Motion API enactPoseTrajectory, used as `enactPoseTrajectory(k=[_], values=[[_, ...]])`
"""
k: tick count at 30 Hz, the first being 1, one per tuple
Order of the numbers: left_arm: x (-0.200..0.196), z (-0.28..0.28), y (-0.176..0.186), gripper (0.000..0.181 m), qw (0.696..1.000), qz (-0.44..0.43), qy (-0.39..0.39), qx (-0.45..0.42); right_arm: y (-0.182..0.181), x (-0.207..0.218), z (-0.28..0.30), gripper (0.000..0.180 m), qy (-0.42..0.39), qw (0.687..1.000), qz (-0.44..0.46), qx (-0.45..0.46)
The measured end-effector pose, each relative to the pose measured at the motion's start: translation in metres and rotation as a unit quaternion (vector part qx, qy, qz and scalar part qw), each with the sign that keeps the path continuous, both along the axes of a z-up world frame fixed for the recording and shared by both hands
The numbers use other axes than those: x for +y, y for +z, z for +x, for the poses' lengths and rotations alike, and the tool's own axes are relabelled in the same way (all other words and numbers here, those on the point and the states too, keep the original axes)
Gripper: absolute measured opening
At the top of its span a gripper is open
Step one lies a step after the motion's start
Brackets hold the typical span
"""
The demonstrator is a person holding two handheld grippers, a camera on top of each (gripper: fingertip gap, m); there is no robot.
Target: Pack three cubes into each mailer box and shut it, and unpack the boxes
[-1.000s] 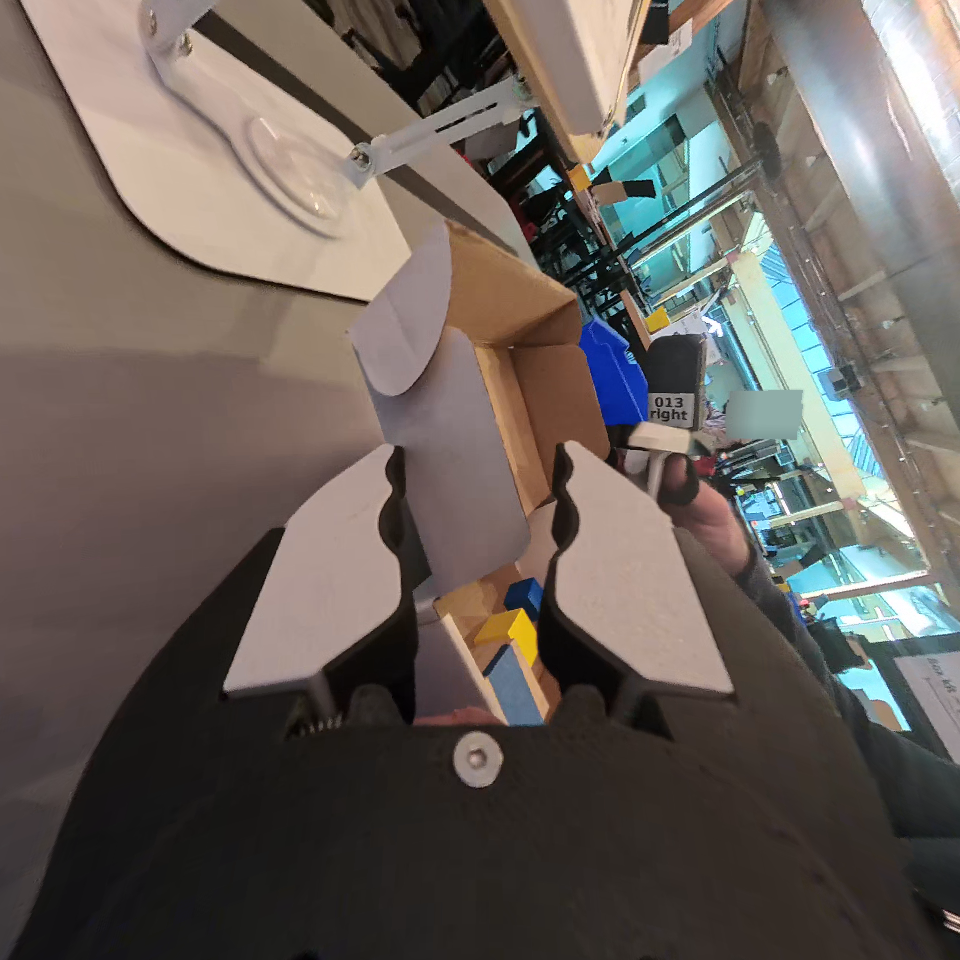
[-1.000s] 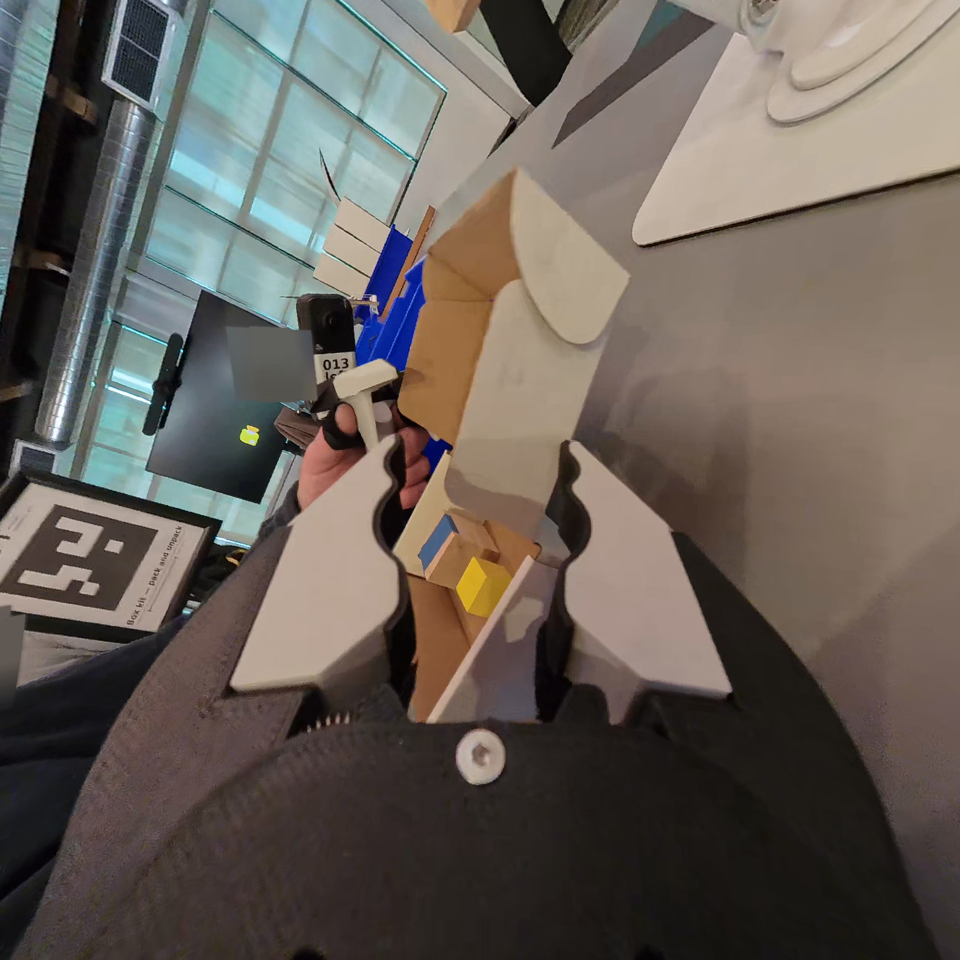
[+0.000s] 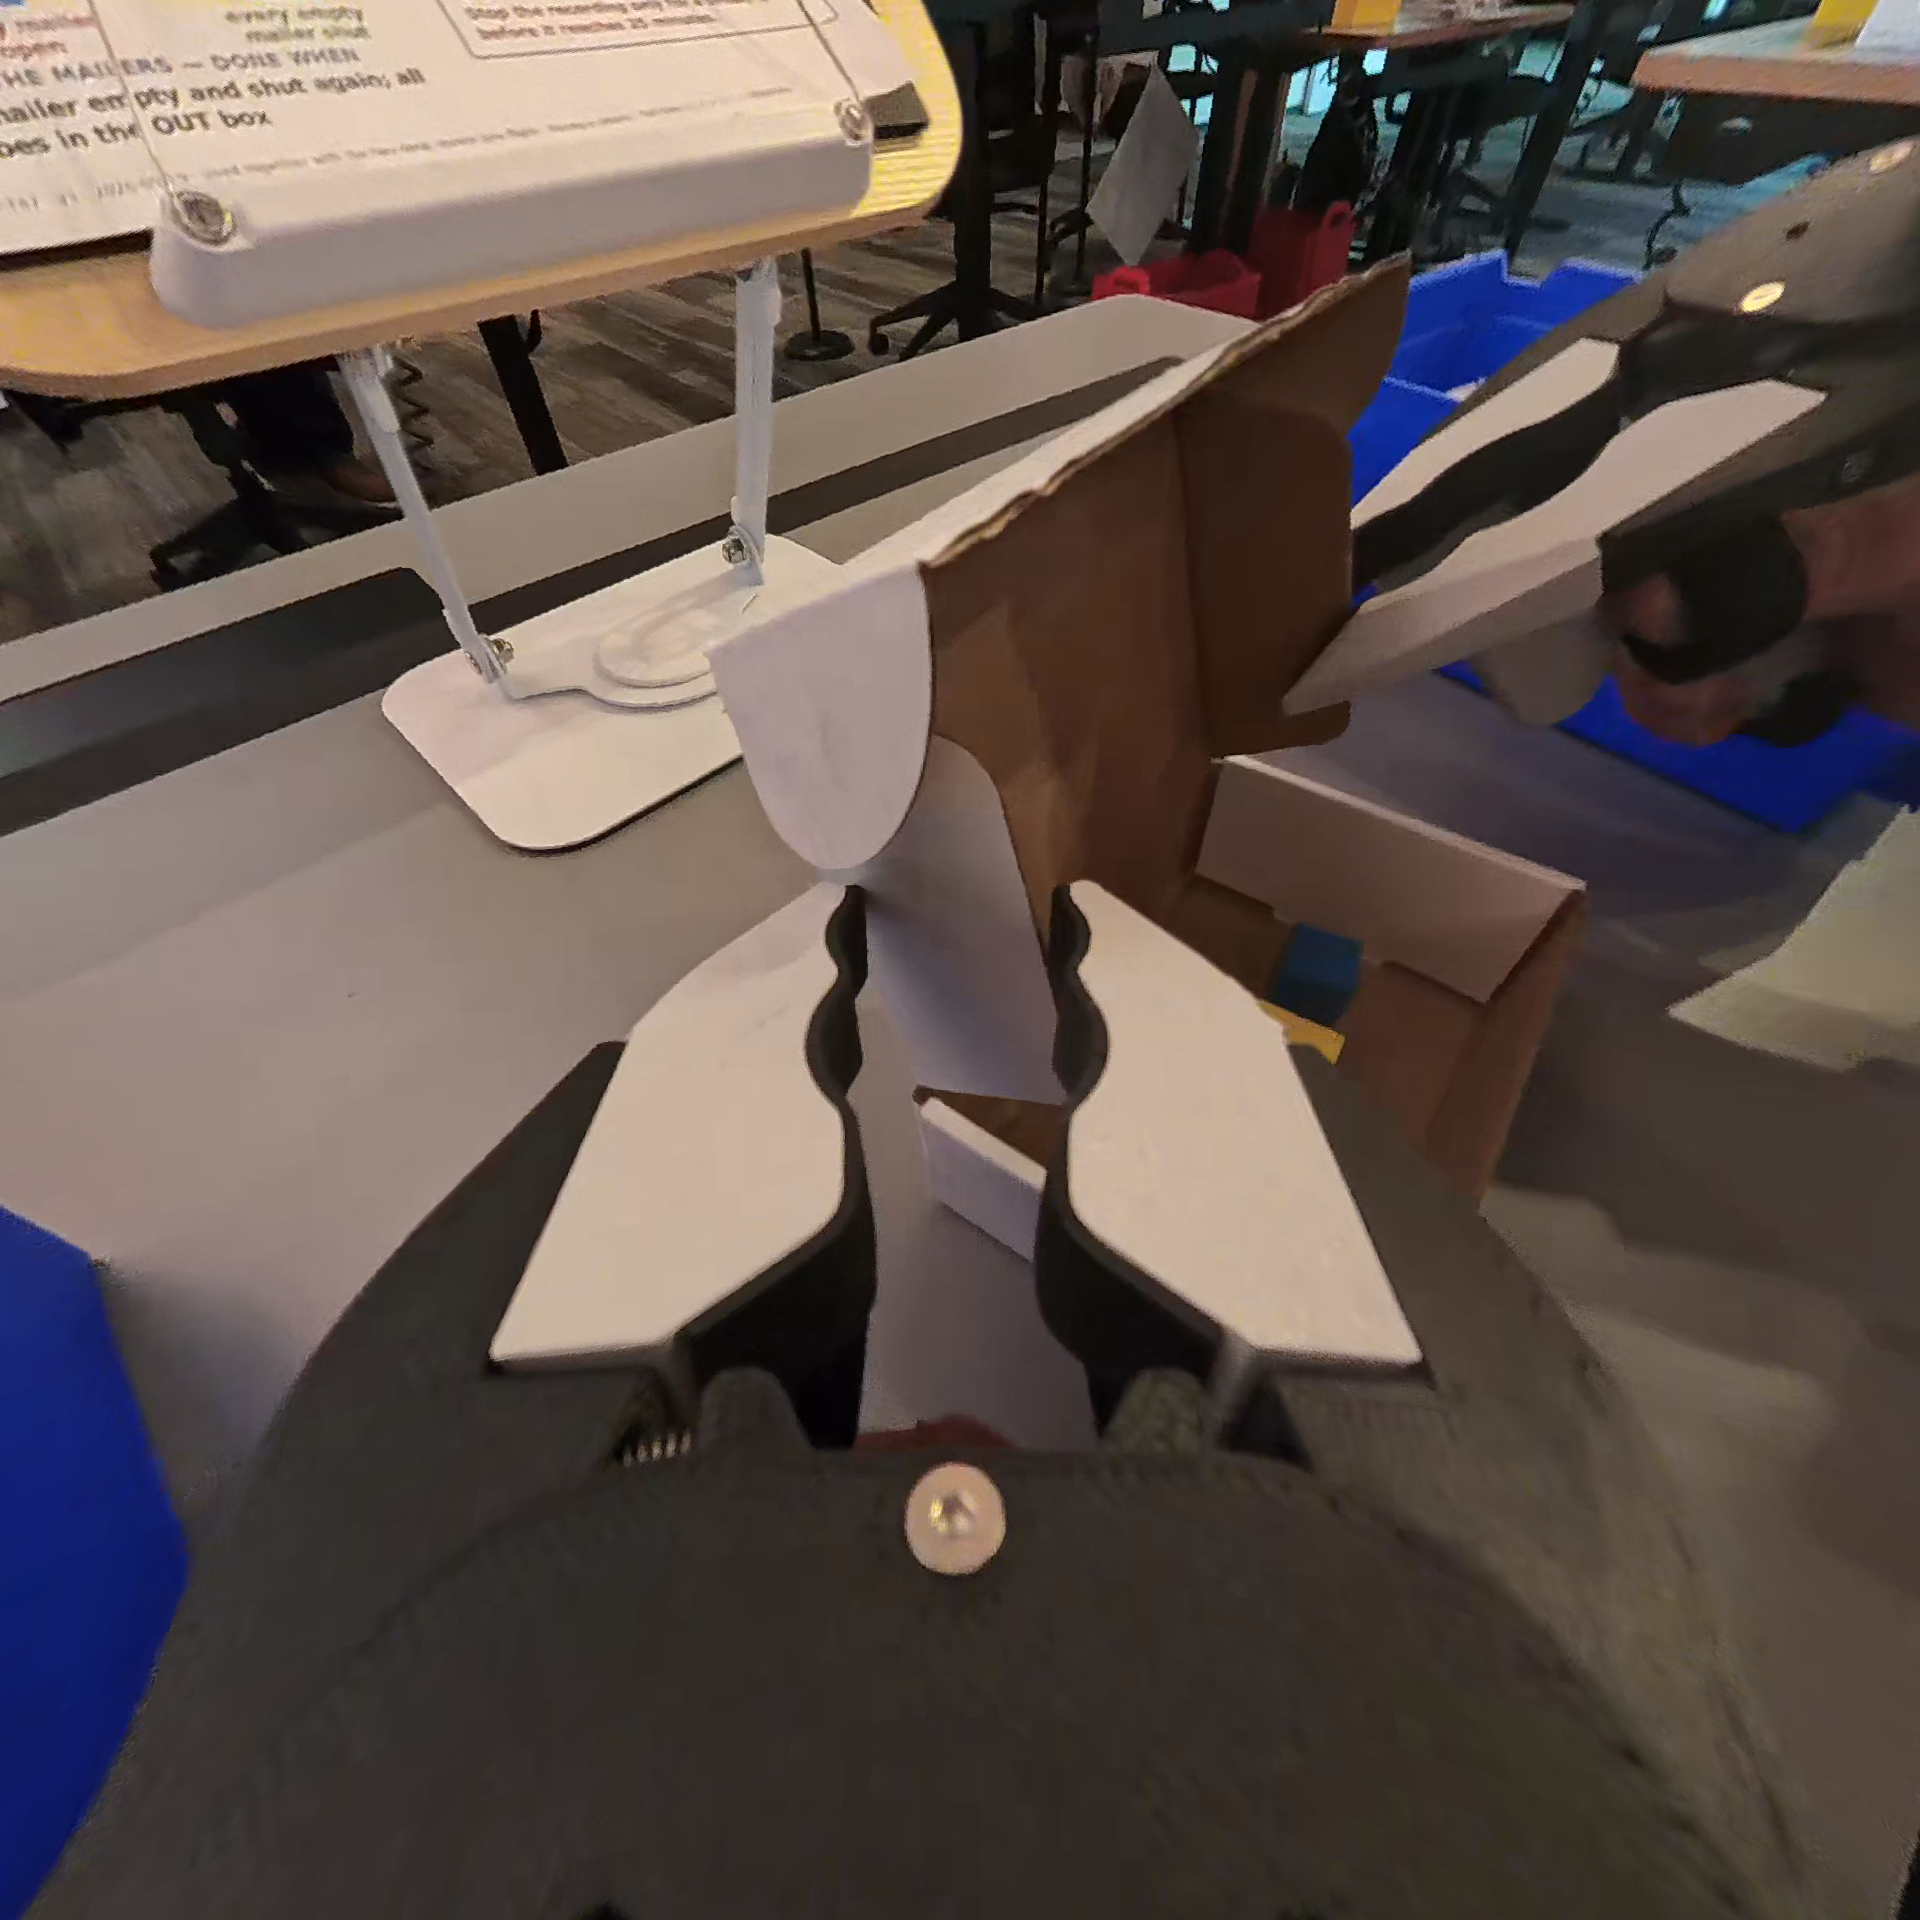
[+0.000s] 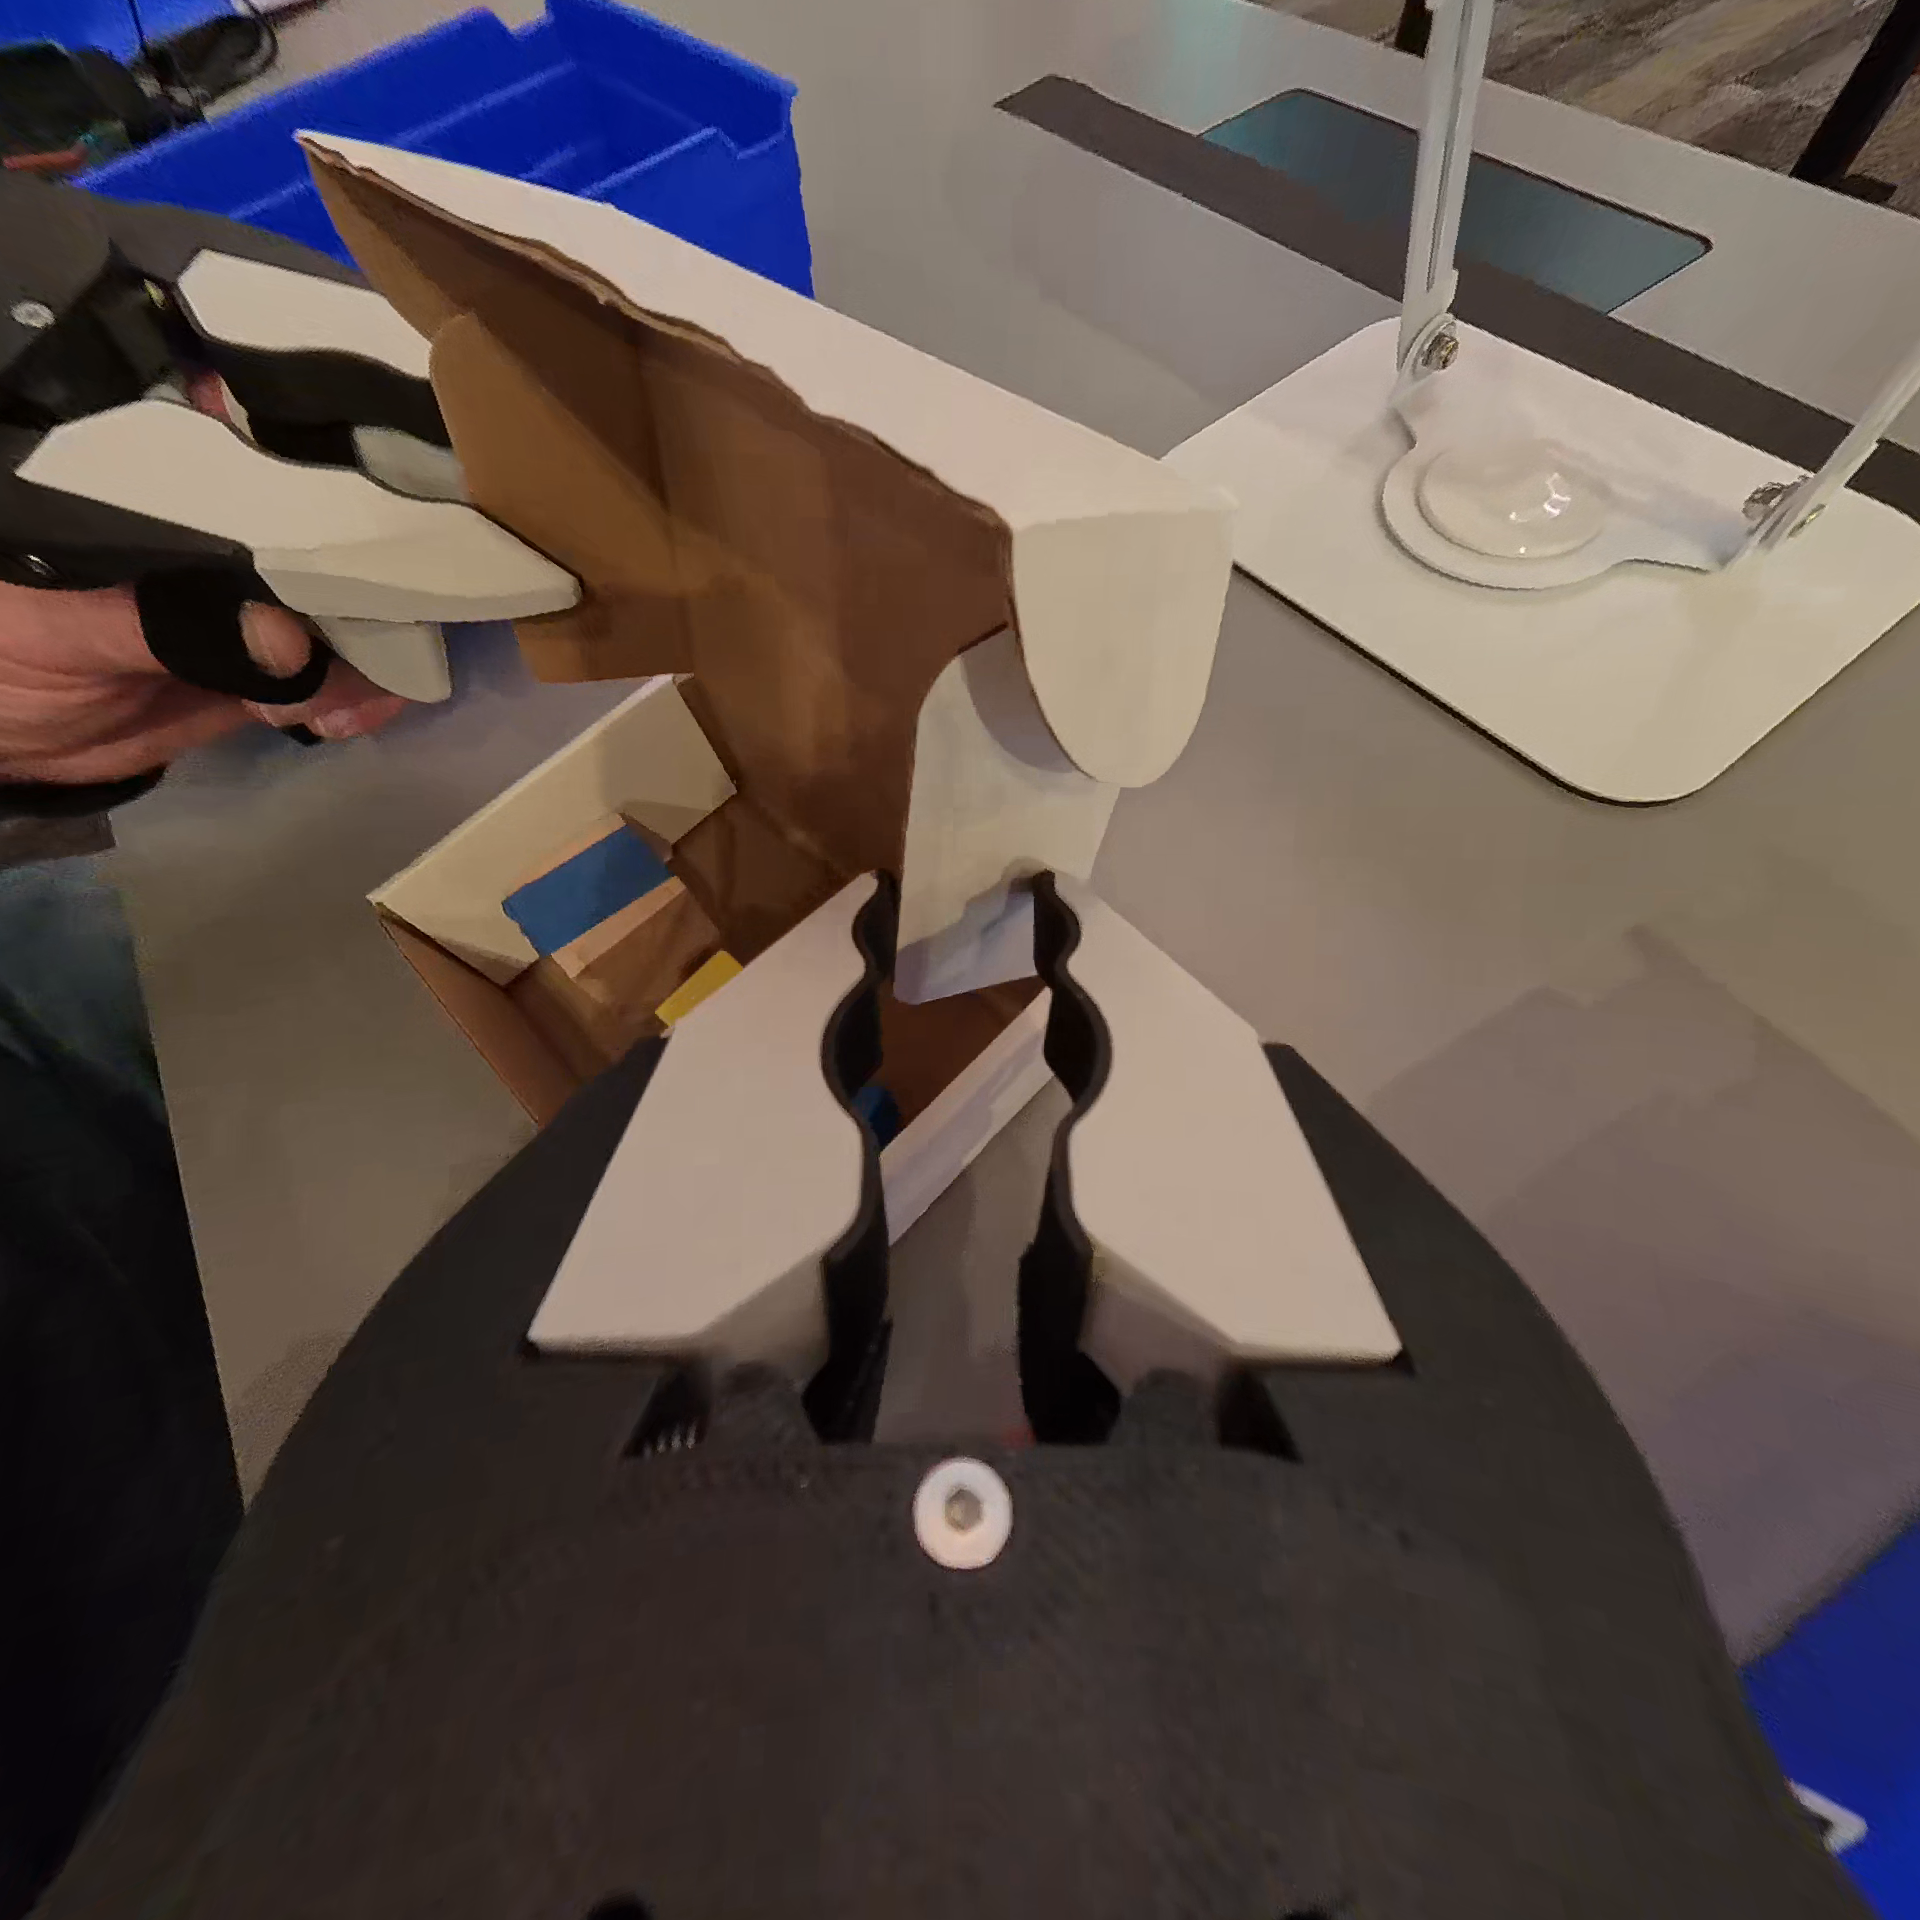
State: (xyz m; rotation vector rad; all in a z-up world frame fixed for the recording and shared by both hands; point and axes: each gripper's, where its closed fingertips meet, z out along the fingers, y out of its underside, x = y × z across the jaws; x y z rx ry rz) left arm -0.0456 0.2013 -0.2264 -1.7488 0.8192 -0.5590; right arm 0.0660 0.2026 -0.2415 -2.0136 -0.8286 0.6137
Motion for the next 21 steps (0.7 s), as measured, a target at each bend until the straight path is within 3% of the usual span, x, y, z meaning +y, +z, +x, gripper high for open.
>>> enactPoseTrajectory(k=[12,21], values=[[-0.046,0.005,-0.015,0.034,0.997,0.008,-0.018,0.071,-0.027,-0.037,0.004,0.014,0.031,0.994,-0.030,-0.104],[-0.064,0.011,-0.028,0.039,0.997,-0.033,-0.004,0.068,-0.041,-0.047,0.003,0.000,0.045,0.988,-0.061,-0.133]])
